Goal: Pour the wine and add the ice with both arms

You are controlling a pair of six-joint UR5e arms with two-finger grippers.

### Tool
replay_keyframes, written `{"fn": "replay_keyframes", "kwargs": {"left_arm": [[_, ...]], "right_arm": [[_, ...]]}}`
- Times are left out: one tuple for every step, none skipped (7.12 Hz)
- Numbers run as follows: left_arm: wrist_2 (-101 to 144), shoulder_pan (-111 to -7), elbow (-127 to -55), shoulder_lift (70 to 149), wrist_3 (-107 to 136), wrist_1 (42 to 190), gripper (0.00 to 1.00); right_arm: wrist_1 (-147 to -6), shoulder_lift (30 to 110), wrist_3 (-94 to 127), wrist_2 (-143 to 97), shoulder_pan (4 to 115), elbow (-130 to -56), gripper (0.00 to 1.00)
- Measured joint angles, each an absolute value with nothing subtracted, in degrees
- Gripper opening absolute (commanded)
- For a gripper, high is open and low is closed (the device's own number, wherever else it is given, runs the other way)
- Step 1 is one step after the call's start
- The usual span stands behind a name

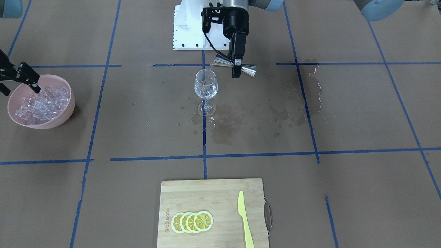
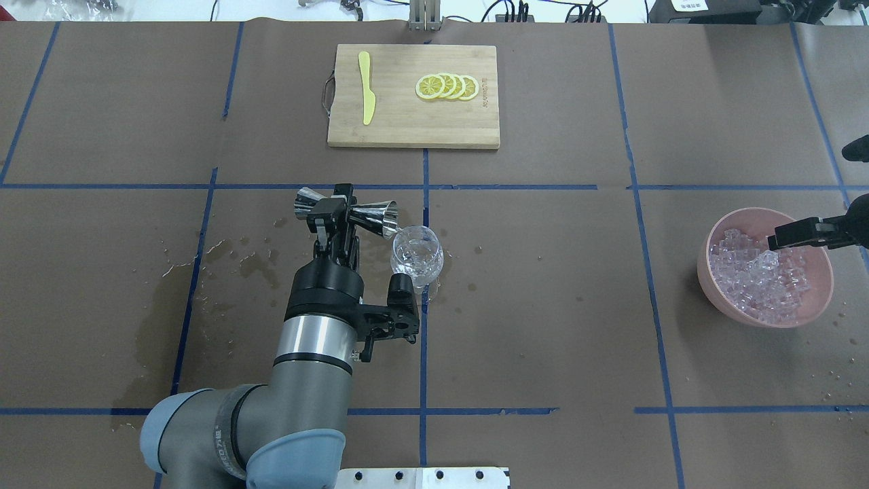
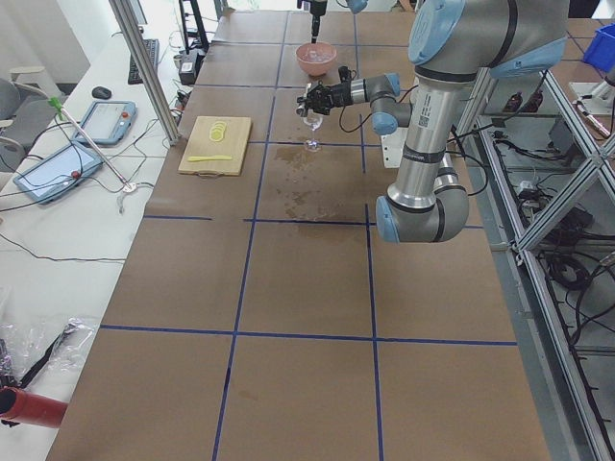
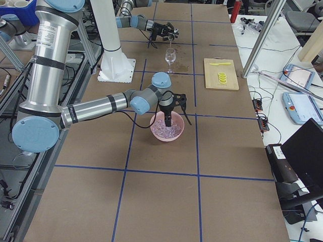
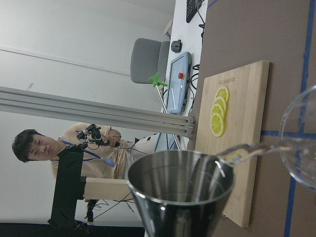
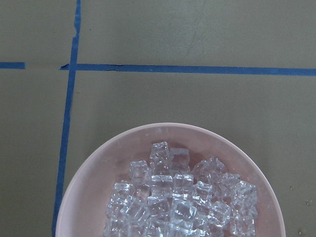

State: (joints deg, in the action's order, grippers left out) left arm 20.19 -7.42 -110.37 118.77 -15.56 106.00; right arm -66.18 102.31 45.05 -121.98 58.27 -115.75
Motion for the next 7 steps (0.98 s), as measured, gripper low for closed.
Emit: {"fn": "replay_keyframes", "kwargs": {"left_arm": [[19.9,-7.4,-110.3,118.8,-16.0,106.0,0.0],[19.5,-7.4,-110.1,118.7,-16.2,106.0,0.0],[18.9,-7.3,-109.7,118.7,-16.3,106.0,0.0],[18.1,-7.1,-109.4,118.8,-16.3,106.0,0.0],[17.8,-7.0,-109.2,118.9,-16.2,106.2,0.0],[17.7,-7.0,-109.1,119.1,-15.4,106.8,0.0],[17.7,-6.9,-108.9,119.1,-13.2,107.6,0.0]], "right_arm": [[-66.2,102.3,45.1,-122.0,58.3,-115.8,1.0],[-66.2,102.3,45.0,-122.0,58.3,-115.8,1.0],[-66.2,102.3,45.1,-122.0,58.3,-115.8,1.0],[-66.2,102.3,45.1,-122.0,58.3,-115.8,1.0],[-66.2,102.3,45.1,-122.0,58.3,-115.7,1.0],[-66.2,102.3,45.0,-122.0,58.3,-115.7,1.0],[-66.2,102.3,45.0,-122.0,58.3,-115.7,1.0]]}}
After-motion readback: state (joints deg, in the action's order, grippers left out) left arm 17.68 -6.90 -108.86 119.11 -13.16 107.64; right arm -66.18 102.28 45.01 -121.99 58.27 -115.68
